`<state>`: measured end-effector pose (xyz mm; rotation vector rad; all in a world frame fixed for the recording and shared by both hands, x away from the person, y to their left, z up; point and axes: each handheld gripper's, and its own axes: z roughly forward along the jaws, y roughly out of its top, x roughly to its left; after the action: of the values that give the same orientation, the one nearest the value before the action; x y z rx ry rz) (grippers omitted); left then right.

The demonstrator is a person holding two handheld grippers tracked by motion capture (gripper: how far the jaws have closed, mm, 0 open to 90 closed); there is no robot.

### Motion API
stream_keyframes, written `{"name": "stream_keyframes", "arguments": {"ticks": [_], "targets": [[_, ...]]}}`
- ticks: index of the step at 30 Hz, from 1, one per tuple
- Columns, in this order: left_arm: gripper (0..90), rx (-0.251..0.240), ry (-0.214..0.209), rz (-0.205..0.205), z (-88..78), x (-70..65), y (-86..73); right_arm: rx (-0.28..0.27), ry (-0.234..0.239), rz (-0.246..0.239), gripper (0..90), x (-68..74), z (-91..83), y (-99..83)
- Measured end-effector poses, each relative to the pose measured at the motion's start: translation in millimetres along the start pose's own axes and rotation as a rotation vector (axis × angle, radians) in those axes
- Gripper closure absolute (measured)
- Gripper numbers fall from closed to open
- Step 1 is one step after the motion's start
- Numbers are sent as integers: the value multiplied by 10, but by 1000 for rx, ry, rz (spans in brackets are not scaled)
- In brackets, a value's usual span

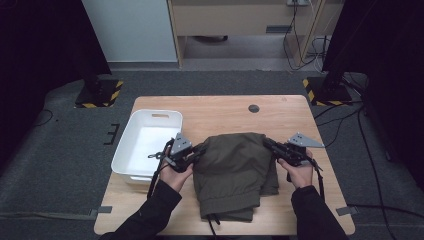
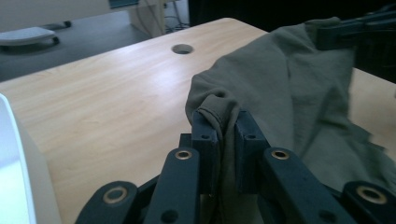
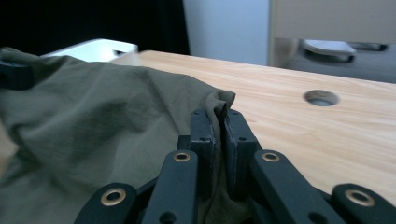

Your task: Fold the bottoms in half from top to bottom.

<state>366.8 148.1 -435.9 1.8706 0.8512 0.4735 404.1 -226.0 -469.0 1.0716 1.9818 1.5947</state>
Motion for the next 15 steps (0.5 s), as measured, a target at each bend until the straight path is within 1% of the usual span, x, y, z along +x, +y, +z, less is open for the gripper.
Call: {"name": "stream_keyframes", "arguments": {"ticks": [1, 2, 4, 5, 6, 7, 8, 10, 12, 13, 14, 15], "targets": [[804, 2, -10, 1, -52, -19, -34, 4, 13, -13, 839, 31, -43, -20], [801, -2, -20, -7, -102, -39, -73, 8, 29, -15, 838, 67, -91, -40], [794, 8, -40, -8, -197, -78, -162, 7, 54, -17, 837, 137, -184, -89], [790, 8, -40, -8, -197, -78, -162, 7, 54, -17, 837, 137, -184, -89], [786, 12, -61, -22, -275, -108, -262, 5, 78, -16, 837, 209, -283, -143], [785, 12, -61, -22, -275, -108, -262, 8, 89, -15, 837, 227, -313, -161], [782, 39, -78, -25, -334, -137, -351, 13, 101, -17, 837, 255, -357, -187], [779, 61, -97, -31, -395, -168, -419, 18, 115, -16, 837, 290, -408, -231], [781, 82, -110, -23, -440, -213, -480, 28, 133, -8, 837, 321, -457, -286], [784, 99, -116, -17, -457, -240, -516, 34, 142, 4, 836, 334, -477, -317], [789, 105, -117, -12, -463, -254, -539, 46, 156, 19, 832, 352, -496, -361], [791, 105, -117, -12, -463, -254, -539, 56, 164, 23, 827, 362, -505, -390]]}}
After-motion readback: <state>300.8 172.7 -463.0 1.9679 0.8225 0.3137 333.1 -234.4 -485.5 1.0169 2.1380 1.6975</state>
